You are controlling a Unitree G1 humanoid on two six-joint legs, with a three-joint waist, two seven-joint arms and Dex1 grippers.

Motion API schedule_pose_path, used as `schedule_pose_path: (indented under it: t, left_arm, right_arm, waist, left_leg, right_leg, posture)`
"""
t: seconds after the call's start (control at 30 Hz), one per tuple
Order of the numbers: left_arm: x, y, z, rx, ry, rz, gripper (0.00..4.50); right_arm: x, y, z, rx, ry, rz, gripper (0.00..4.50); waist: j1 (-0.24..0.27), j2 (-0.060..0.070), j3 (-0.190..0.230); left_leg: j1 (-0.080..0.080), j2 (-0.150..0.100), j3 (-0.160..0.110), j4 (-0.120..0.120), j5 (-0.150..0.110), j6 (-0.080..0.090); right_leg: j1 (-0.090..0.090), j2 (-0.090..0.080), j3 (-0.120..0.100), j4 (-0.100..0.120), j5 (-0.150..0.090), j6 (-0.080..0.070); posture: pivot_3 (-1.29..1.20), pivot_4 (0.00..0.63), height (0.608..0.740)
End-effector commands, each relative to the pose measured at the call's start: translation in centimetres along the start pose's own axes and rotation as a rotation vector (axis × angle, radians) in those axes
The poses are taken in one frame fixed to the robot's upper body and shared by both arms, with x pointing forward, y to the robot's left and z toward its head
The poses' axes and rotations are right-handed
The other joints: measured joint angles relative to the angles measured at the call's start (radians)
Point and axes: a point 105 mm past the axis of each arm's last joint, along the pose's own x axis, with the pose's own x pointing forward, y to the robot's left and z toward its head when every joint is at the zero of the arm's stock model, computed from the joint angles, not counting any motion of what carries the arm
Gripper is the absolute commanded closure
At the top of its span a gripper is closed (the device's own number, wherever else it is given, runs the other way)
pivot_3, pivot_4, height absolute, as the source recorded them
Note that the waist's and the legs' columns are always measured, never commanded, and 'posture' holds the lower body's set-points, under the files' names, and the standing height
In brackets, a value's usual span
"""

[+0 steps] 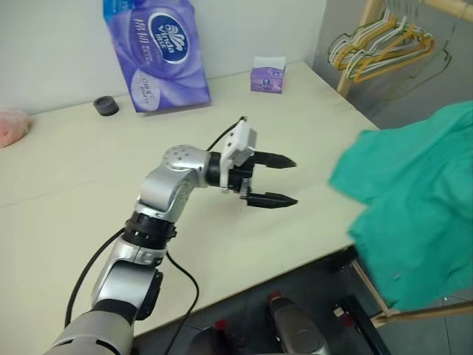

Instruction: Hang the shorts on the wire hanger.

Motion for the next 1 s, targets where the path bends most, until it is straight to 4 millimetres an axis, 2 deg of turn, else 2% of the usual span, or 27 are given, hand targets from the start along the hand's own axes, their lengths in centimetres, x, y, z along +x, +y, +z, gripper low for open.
schedule_pose_path:
  t: [0.03,0.2,0.33,0.53,0.77,0.9,1.0]
  left_arm:
    - [1.0,-0.1,1.6,0.076,-0.024,-0.019,0.01]
    - [1.8,0.1,2.5,0.132,-0.049,0.007,0.01]
    - [2.0,0.1,2.9,0.159,-0.057,0.025,0.01]
    - [2.4,0.4,3.7,0.189,-0.072,0.035,0.01]
    - [3.1,1.0,4.7,0.198,-0.098,0.027,0.01]
    - [4.0,1.7,5.7,0.171,-0.124,0.016,0.01]
    - [4.8,2.0,6.3,0.147,-0.119,-0.004,0.01]
  right_arm:
    - [0.5,-1.4,3.3,0.060,-0.045,-0.085,4.50]
    - [2.3,-2.3,6.4,0.162,-0.062,-0.115,4.50]
    - [3.7,-3.5,7.4,0.205,-0.050,-0.144,4.50]
    - [5.4,-5.4,6.9,0.275,-0.001,-0.205,4.50]
    - [6.0,-6.5,6.5,0.332,0.020,-0.235,4.50]
    - [6.2,-6.3,6.2,0.346,0.034,-0.225,4.50]
    - [6.4,-5.3,5.7,0.347,0.054,-0.190,4.50]
  waist:
    - [-0.030,0.003,0.010]
    - [-0.052,0.003,0.030]
    - [-0.059,0.005,0.038]
    - [-0.059,0.006,0.041]
    - [-0.061,0.008,0.040]
    - [-0.061,0.008,0.040]
    - [-0.062,0.008,0.040]
  left_leg:
    - [0.001,0.000,0.002,0.000,-0.002,0.003]
    - [0.003,-0.001,0.008,0.000,-0.002,0.004]
    - [0.004,-0.001,0.011,-0.001,-0.002,0.004]
    - [0.005,-0.002,0.015,-0.002,-0.002,0.004]
    - [0.006,-0.003,0.023,-0.001,-0.002,0.003]
    - [0.006,-0.004,0.024,-0.001,-0.002,0.003]
    - [0.006,-0.005,0.026,-0.001,-0.003,0.003]
  right_leg:
    - [0.001,0.000,0.001,0.000,0.000,0.000]
    - [0.000,-0.001,0.008,0.000,0.001,0.000]
    - [0.000,-0.001,0.011,0.000,0.001,0.001]
    - [0.000,-0.001,0.016,-0.001,0.000,0.008]
    - [0.000,-0.003,0.023,-0.003,0.002,0.015]
    - [0.000,-0.004,0.024,-0.005,0.003,0.017]
    - [0.000,-0.005,0.026,-0.005,0.003,0.019]
  posture:
    - [-0.50,0.242,0.740]
    - [-0.47,0.250,0.740]
    - [-0.46,0.248,0.740]
    - [-0.46,0.224,0.740]
    - [-0.47,0.182,0.740]
    - [-0.46,0.174,0.740]
    - [-0.46,0.168,0.740]
